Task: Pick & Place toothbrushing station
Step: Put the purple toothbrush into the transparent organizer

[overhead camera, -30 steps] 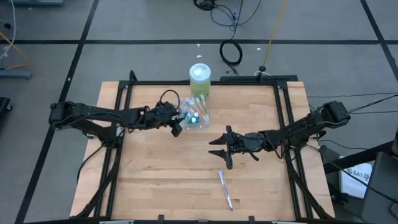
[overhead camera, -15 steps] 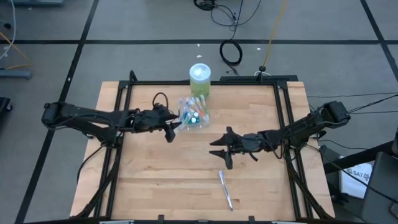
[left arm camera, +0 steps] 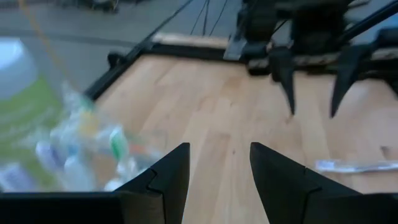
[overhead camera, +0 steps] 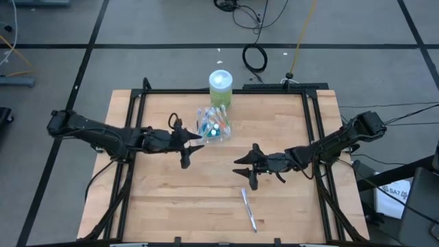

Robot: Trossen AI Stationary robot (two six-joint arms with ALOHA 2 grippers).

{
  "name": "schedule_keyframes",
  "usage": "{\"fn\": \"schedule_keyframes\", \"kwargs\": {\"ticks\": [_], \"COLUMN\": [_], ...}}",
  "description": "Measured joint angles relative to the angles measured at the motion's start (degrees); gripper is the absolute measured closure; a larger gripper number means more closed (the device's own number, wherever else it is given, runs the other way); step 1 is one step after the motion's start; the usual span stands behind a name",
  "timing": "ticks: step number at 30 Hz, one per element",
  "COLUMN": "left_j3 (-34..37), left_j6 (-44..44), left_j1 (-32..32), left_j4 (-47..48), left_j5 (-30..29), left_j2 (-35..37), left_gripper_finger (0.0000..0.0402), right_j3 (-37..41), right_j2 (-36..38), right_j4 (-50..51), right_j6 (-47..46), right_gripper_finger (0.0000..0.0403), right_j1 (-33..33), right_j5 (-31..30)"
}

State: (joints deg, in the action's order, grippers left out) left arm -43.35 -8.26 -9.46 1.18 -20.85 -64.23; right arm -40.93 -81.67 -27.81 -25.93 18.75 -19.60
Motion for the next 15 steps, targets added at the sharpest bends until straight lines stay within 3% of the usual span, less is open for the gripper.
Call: {"fn": "schedule_keyframes", "kwargs": {"ticks": [5,11,15], "left_j3": [0.0,0.0,0.0], "left_j6": [4.77,6.61,7.73], "left_j1": [-1.32,-1.46,-1.48], "left_j4": [-4.65,-3.69,-2.49], "left_j5": [0.25,9.01,10.43], "left_j2": [0.0,-0.16,-0.28], "left_gripper_finger": [0.0227,0.0227,0.0227], "right_j3": [0.0,0.0,-0.02], "right_j2": [0.0,-0.02,-0.4], "right_j4": [0.06,1.5,1.37], "right_j6": [-3.69,-6.74,-9.4], "right_gripper_finger": [0.0232,0.0232,0.0232], "right_j1": [1.5,3.32,4.82], "right_j5": [-1.77,-3.19,-4.62]}}
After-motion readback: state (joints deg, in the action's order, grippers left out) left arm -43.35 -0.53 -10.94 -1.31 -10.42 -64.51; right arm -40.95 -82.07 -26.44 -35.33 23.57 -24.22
